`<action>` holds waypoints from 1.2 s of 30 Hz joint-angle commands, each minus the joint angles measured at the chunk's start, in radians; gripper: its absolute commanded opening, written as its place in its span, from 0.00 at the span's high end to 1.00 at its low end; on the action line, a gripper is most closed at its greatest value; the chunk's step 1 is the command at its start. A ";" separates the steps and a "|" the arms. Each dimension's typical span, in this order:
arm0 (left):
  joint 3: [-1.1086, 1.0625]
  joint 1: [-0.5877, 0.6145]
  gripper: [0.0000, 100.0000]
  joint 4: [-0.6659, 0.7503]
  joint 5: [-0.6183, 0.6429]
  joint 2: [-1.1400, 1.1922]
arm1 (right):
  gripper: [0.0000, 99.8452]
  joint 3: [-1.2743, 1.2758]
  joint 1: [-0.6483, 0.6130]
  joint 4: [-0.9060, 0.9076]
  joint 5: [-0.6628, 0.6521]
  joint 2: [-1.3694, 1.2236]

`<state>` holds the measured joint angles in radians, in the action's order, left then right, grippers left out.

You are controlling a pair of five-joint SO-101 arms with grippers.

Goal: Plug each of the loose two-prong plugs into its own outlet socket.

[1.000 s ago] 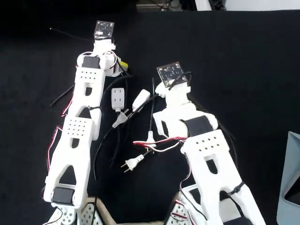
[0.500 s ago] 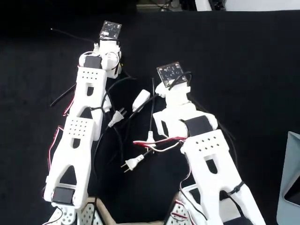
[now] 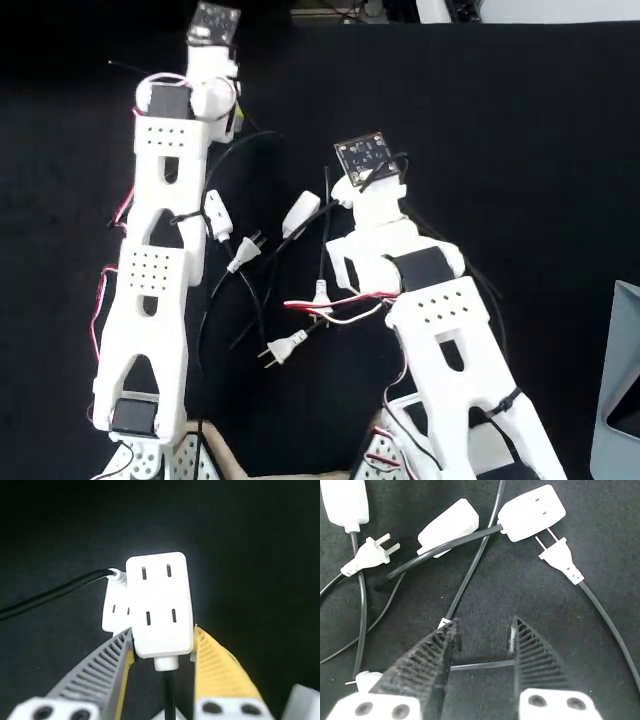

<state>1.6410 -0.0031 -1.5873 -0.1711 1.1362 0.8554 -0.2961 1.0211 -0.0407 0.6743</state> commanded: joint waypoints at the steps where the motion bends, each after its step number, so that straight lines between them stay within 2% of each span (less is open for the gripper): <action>1: 0.024 0.012 0.97 -0.110 -0.012 -0.204 | 0.84 -0.004 0.011 -0.008 0.011 0.025; 4: 0.021 0.013 0.97 -0.175 -0.012 -0.288 | 0.84 -0.004 0.011 -0.008 0.011 0.025; 7: 0.021 0.045 0.97 -0.176 -0.015 -0.344 | 0.84 -0.004 0.011 -0.008 0.011 0.025; 11: -0.008 0.082 0.97 -0.178 -0.112 -0.393 | 0.84 -0.004 0.011 -0.009 0.011 0.024; 13: -0.064 0.090 0.97 -0.178 -0.121 -0.430 | 0.84 -0.004 0.011 -0.011 0.011 0.024; 20: -0.476 0.097 0.97 -0.178 -0.127 -0.674 | 0.84 0.008 0.011 -0.014 0.011 0.024; 28: -0.963 0.122 0.97 -0.175 -0.226 -1.010 | 0.84 0.021 0.009 -0.037 0.011 0.024; 32: -1.218 0.166 0.97 -0.115 -0.278 -1.142 | 0.84 0.022 0.009 -0.037 0.011 0.024; 36: -1.515 0.213 0.97 0.012 -0.336 -1.252 | 0.84 0.022 0.009 -0.037 0.011 0.024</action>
<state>0.3859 0.1642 -1.6916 -0.4488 0.0222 0.8846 -0.2961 1.0012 -0.0407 0.6743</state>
